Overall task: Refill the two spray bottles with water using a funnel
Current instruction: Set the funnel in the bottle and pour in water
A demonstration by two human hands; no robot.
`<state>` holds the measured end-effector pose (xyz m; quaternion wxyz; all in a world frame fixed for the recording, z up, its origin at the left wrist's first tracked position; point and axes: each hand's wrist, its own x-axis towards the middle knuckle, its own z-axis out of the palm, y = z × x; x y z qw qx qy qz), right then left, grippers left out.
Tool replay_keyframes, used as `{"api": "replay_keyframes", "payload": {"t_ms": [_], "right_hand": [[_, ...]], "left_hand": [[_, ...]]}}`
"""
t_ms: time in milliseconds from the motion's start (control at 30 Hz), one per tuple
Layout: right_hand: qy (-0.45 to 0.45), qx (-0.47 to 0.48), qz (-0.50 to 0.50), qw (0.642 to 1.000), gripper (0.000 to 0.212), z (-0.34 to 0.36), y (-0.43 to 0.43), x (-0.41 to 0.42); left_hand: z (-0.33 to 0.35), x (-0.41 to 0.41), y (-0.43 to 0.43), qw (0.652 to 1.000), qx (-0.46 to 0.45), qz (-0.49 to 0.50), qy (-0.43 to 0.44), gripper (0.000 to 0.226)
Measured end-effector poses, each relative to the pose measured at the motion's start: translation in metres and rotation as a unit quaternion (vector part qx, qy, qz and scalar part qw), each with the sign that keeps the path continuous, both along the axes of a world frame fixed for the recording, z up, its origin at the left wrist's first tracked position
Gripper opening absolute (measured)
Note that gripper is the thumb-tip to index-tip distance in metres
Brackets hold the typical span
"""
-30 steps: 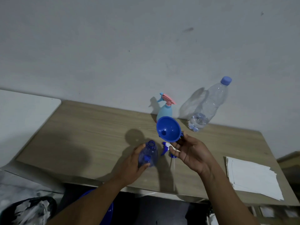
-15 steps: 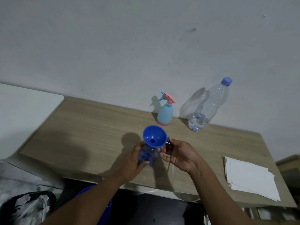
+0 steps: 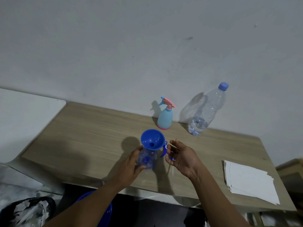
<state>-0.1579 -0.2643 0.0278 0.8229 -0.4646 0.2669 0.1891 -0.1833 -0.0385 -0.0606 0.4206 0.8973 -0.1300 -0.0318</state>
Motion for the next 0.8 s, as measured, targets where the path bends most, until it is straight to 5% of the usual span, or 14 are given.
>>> {"api": "replay_keyframes", "payload": {"t_ms": [233,533,800], "right_hand": [[0.015,-0.079,-0.067,0.995,0.019,-0.018,-0.055,-0.012],[-0.067,-0.187,-0.114,0.974,0.010,0.005,-0.168,0.020],[-0.246,-0.409,-0.016,0.878,0.037,0.074,-0.222,0.110]], "left_hand": [[-0.024,-0.043,-0.025,0.997,-0.024,0.079,-0.005,0.055],[0.024,0.001,-0.171,0.996,-0.067,0.015,-0.058,0.052],[0.137,0.138,-0.266,0.992,-0.097,0.058,-0.054,0.062]]}}
